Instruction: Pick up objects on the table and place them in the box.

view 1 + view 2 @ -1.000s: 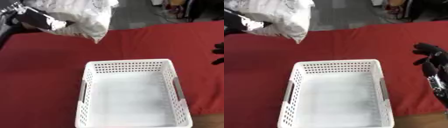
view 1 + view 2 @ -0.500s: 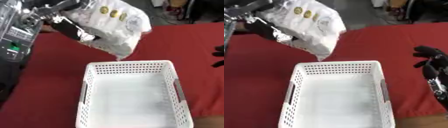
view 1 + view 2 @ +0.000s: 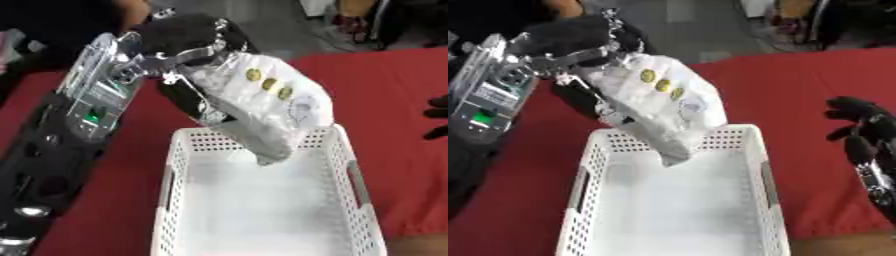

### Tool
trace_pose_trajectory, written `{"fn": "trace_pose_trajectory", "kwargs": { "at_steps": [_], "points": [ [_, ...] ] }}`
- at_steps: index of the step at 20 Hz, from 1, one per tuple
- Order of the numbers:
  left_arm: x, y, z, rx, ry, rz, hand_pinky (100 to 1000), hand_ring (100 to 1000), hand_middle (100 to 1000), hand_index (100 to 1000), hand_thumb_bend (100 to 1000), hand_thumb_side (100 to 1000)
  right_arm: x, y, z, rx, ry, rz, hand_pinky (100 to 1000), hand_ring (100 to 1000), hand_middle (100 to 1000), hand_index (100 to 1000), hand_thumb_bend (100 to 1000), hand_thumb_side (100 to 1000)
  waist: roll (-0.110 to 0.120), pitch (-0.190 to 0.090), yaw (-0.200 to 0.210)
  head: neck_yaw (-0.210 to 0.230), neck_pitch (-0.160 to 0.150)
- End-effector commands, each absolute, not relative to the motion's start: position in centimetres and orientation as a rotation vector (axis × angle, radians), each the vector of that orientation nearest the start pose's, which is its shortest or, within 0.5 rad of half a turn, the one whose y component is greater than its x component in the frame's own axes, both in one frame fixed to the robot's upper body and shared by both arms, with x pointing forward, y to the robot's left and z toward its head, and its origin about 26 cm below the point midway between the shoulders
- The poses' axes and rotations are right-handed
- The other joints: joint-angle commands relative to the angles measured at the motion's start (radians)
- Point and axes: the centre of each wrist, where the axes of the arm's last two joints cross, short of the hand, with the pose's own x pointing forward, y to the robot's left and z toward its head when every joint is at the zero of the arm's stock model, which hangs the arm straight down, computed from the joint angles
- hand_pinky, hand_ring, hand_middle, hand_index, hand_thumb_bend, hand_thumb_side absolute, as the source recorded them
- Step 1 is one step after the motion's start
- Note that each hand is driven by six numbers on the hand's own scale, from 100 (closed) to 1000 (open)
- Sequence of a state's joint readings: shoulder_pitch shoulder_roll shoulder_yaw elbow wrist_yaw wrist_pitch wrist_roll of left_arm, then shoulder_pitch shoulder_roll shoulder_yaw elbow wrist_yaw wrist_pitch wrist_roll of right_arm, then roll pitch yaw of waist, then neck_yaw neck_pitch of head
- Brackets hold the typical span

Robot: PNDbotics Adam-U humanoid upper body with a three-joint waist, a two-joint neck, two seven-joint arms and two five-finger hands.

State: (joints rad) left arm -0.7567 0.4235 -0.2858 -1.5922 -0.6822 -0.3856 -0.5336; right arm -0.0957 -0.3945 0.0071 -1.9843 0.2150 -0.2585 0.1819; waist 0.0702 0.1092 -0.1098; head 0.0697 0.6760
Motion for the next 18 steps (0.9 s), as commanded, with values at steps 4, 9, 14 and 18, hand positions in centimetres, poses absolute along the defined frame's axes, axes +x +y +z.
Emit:
{"fn": "trace_pose_trajectory", "kwargs": {
  "at_steps": [4, 9, 14, 18],
  "points": [
    [39.9, 18.6, 19.4, -0.534, 2.068, 2.746, 921, 965, 994, 1000, 1000, 984, 27.7, -28.8, 15.5, -0.319, -2.220, 0.841, 587, 786, 801, 904, 313, 900, -0.010, -0.008, -0.003, 0.006, -0.012],
    [39.9, 19.4, 17.7, -0.348, 1.939, 2.920, 937, 989, 1000, 1000, 1000, 967, 27.7, -28.8, 15.5, -0.320, -2.217, 0.844, 587, 785, 801, 904, 311, 900, -0.009, -0.009, -0.001, 0.002, -0.010],
    [39.5, 19.6, 18.1, -0.264, 1.973, 2.932, 923, 980, 1000, 1000, 1000, 979, 27.7, -28.9, 15.5, -0.323, -2.217, 0.842, 587, 786, 801, 904, 310, 899, -0.010, -0.008, 0.001, 0.003, -0.011],
    [39.4, 19.7, 18.3, -0.237, 2.019, 2.928, 919, 975, 1000, 1000, 1000, 993, 27.7, -28.9, 15.5, -0.325, -2.217, 0.843, 588, 786, 801, 904, 310, 899, -0.011, -0.007, 0.002, 0.002, -0.010]
  ]
}}
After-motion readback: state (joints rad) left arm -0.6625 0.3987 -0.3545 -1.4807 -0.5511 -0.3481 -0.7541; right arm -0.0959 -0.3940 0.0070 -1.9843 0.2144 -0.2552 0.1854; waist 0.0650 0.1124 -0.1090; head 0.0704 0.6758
